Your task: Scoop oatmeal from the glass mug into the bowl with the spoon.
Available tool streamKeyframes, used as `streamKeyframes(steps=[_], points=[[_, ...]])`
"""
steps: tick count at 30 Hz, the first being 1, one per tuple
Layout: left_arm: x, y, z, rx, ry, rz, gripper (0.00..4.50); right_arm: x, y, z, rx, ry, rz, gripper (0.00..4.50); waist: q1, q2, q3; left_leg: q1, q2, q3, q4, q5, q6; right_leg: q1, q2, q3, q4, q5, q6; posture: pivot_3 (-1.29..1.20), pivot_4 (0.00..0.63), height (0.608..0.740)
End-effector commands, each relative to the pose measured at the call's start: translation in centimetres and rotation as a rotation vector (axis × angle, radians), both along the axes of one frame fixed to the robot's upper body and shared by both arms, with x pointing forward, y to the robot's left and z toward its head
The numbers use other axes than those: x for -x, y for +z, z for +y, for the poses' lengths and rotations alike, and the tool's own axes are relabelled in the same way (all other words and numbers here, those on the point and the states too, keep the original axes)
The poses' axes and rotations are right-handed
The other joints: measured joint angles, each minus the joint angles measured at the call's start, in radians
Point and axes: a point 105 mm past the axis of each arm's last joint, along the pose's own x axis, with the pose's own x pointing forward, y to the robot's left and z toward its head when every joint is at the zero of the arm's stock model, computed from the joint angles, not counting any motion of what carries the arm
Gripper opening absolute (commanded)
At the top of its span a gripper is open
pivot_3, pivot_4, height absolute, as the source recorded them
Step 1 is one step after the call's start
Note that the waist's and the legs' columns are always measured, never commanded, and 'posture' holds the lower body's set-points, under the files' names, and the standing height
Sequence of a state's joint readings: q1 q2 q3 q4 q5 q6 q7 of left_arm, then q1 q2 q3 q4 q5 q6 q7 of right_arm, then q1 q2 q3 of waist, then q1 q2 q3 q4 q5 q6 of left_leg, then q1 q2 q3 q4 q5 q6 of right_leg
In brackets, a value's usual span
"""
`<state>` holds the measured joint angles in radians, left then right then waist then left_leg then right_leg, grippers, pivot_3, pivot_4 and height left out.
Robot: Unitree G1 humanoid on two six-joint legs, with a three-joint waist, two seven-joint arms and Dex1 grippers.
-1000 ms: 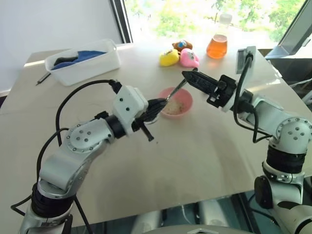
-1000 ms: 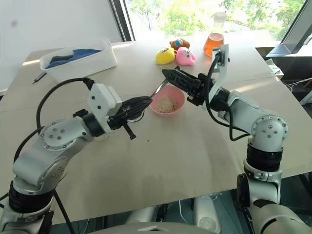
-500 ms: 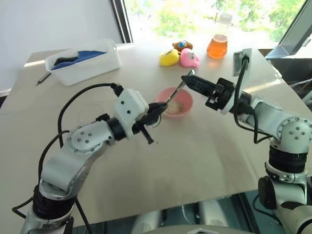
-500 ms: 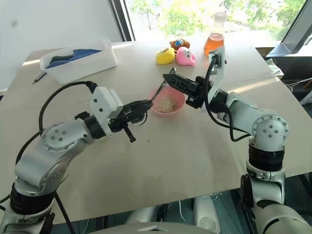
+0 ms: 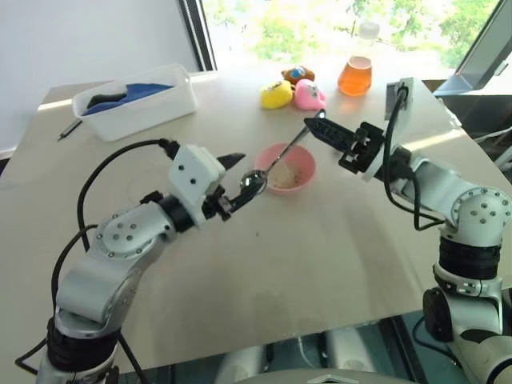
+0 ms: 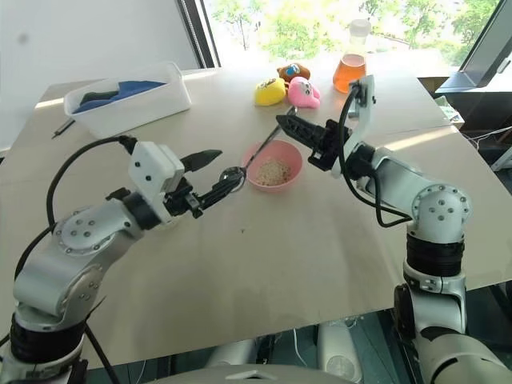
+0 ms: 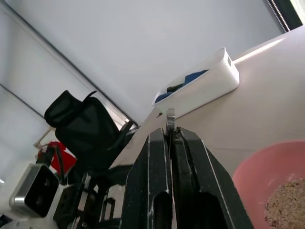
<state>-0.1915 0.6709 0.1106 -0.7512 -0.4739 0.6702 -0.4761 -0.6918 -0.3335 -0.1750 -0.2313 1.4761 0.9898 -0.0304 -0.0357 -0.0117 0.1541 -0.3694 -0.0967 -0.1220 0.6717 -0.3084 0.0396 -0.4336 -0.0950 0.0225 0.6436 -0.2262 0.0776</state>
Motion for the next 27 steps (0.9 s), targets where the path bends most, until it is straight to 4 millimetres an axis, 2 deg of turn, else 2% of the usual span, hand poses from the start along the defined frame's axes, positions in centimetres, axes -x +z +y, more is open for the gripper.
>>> streamKeyframes(steps=[1,5,7,9,11,14,16,19,23,27], points=[[1.5,3.2,1.5,0.062,0.096,-0.156,2.93,-0.1,1.6,-0.9,-0.038,-0.026,-0.044,0.0,0.001,0.0,0.0,0.0,0.0,0.0,0.0,0.0,0.0,0.0,0.0,0.0,0.0,0.0,0.0,0.0,0.15,0.74],[2.6,3.4,3.5,0.066,0.254,-0.206,2.93,-0.7,1.6,-1.4,-0.033,-0.048,-0.041,0.0,0.001,0.0,0.0,0.0,0.0,0.0,0.0,0.0,0.0,0.0,0.0,0.0,0.0,0.0,0.0,0.0,0.15,0.74],[3.7,3.7,4.6,-0.027,0.361,-0.307,2.93,-1.0,1.7,-1.7,-0.029,-0.06,-0.042,0.0,-0.001,0.0,0.0,0.0,0.0,0.001,0.0,0.0,0.0,0.0,0.0,0.001,0.0,0.0,0.0,0.0,0.15,0.74],[4.6,4.4,6.3,-0.027,0.503,-0.413,2.93,-1.5,1.6,-1.8,-0.028,-0.07,-0.04,0.0,0.001,0.0,0.0,0.0,0.0,0.002,0.0,0.0,0.0,0.0,0.0,0.002,0.0,0.0,0.0,0.0,0.15,0.74],[5.6,3.9,7.8,-0.052,0.635,-0.47,2.93,-1.8,1.5,-1.9,-0.028,-0.075,-0.039,0.0,0.001,0.001,-0.001,0.001,0.0,0.002,0.0,0.0,0.0,0.0,0.0,0.002,0.0,0.0,0.0,0.0,0.15,0.74],[7.4,1.0,10.9,-0.049,0.862,-0.418,2.93,-2.1,1.4,-1.8,-0.027,-0.08,-0.04,0.0,0.005,0.001,-0.001,0.001,0.0,0.004,0.0,0.0,0.0,0.001,0.0,0.003,-0.001,0.0,0.0,0.0,0.15,0.74],[8.9,-2.2,13.1,-0.053,1.007,-0.329,2.93,-2.1,1.4,-1.8,-0.029,-0.082,-0.043,0.0,0.01,0.001,-0.001,0.001,0.001,0.004,0.0,0.0,0.0,0.001,0.0,0.003,-0.001,0.0,0.0,0.0,0.15,0.74],[10.2,-5.7,14.4,-0.057,1.069,-0.229,2.93,-2.2,1.6,-1.9,-0.031,-0.086,-0.052,0.0,0.025,0.002,-0.001,0.002,0.002,0.005,-0.001,-0.001,0.001,0.001,0.0,0.004,-0.001,0.001,-0.001,0.0,0.15,0.74],[10.3,-6.7,15.5,-0.03,1.097,-0.233,2.93,-2.2,1.9,-1.9,-0.031,-0.086,-0.062,0.0,0.047,0.002,-0.001,0.001,0.002,0.003,0.0,-0.001,0.001,0.002,0.0,0.001,-0.001,0.001,-0.002,0.0,0.15,0.74],[8.8,-7.6,15.2,0.003,1.027,-0.202,2.93,-2.3,2.0,-2.0,-0.027,-0.094,-0.067,0.0,0.048,0.002,-0.001,0.001,0.002,0.003,0.0,-0.001,0.002,0.002,0.0,0.0,-0.001,0.001,-0.002,0.0,0.15,0.74]])
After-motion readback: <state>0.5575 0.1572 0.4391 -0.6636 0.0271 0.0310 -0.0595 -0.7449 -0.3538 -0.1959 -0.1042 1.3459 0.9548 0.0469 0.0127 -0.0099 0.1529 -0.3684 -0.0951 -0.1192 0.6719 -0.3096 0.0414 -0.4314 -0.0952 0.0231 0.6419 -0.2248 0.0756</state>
